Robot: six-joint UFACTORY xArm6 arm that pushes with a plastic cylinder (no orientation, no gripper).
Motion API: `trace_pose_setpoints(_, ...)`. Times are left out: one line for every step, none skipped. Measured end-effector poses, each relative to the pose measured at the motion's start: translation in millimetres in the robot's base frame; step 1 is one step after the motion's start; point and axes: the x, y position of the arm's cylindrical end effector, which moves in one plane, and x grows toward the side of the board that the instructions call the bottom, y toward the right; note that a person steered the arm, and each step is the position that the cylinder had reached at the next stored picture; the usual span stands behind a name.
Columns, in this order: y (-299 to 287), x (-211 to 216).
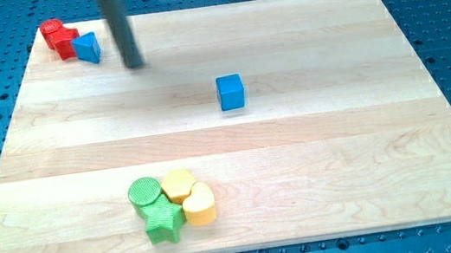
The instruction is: Move the cube diagonal to triangle
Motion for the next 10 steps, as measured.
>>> trace_pose_setpoints(130.2, 7.2)
trace_pose_setpoints(158.0, 98.0)
trace_pose_setpoints(97.7, 99.0)
trace_pose_setpoints(33.5, 71.9)
trace_pose_setpoints(-25.1, 39.7)
trace_pose_setpoints(32.1, 86.9)
trace_pose_setpoints(56.7, 137.4)
trace_pose_setpoints(-1.7, 123.5)
trace_pose_setpoints(-49.7, 66.2)
trace_pose_setpoints(-81.5, 53.7)
